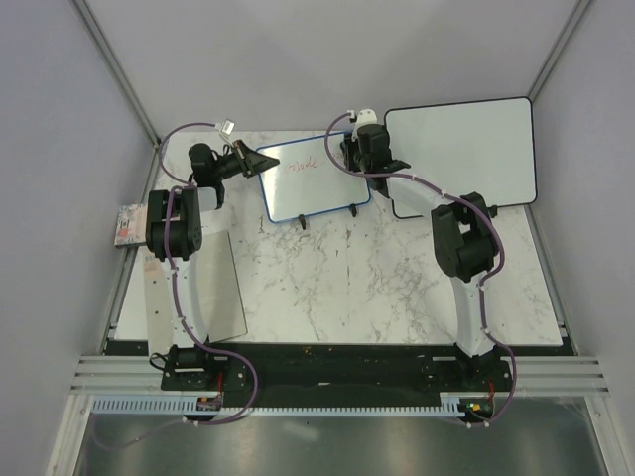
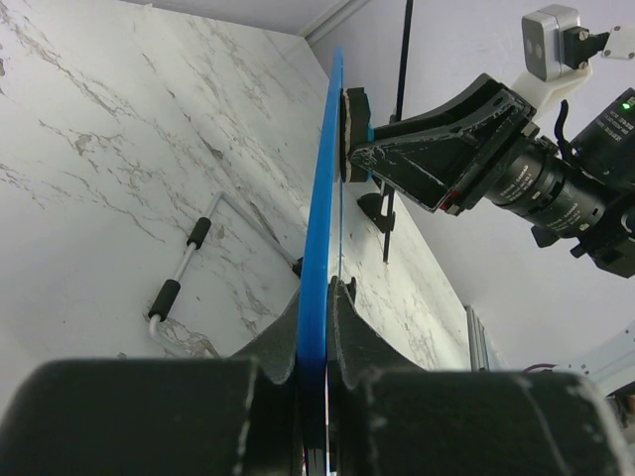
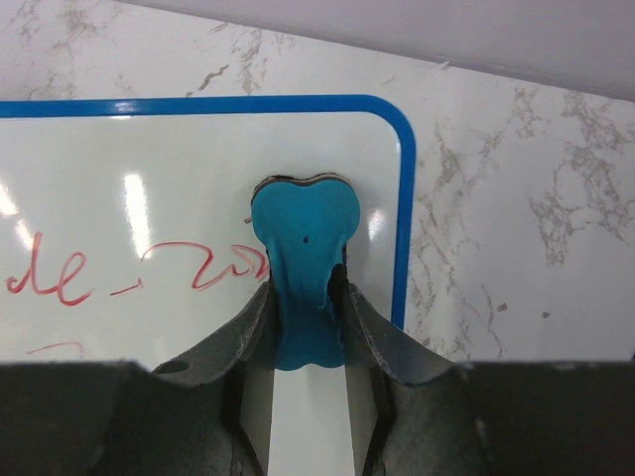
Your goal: Erase the whiteboard
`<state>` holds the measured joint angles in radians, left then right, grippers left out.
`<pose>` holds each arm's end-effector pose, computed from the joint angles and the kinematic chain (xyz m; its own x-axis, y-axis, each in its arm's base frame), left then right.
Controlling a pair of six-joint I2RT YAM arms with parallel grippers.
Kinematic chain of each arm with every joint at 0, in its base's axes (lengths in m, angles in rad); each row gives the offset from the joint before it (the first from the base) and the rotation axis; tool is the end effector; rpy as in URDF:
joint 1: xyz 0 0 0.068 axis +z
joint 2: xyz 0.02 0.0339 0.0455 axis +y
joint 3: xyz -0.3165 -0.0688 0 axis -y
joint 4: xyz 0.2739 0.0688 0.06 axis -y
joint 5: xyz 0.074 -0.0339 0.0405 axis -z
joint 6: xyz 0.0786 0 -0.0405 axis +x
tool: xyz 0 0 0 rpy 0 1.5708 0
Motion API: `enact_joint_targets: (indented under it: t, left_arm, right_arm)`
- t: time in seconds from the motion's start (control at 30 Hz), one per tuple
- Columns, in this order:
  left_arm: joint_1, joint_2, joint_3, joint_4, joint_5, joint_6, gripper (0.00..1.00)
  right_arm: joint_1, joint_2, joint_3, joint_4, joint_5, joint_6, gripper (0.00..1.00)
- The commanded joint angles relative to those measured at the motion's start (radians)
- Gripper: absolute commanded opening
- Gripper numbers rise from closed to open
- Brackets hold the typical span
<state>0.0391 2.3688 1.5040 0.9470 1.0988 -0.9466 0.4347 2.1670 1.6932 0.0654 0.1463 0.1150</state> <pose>0.5816 -0.0473 0.1740 -0.6574 -0.3949 -0.6418 0.5746 0.2884 -0.7660 0.5564 0.2457 0.2435 -0.3917 -0.0567 -0.9183 -0.2520 0.9665 0.0478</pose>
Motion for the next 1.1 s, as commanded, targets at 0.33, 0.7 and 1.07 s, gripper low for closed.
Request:
enact_joint_targets:
  t: [0.33,0.7,1.07]
  left_arm:
    - [-0.002,0.003,-0.01,-0.043,-0.002,0.2,0.02]
    - [-0.004,0.004,-0.008,-0.039,0.001,0.2,0.02]
    - [-0.007,0.006,-0.007,-0.04,0.004,0.198,0.02]
  right_arm:
    - [0.078,0.069,0.023,-0.047,-0.099,-0.008,0.0]
    - [0.203,0.122,0.094,-0.059,-0.022,-0.011,0.0]
    - [0.3,0.227,0.246,-0.13,-0.011,-0.002,0.0]
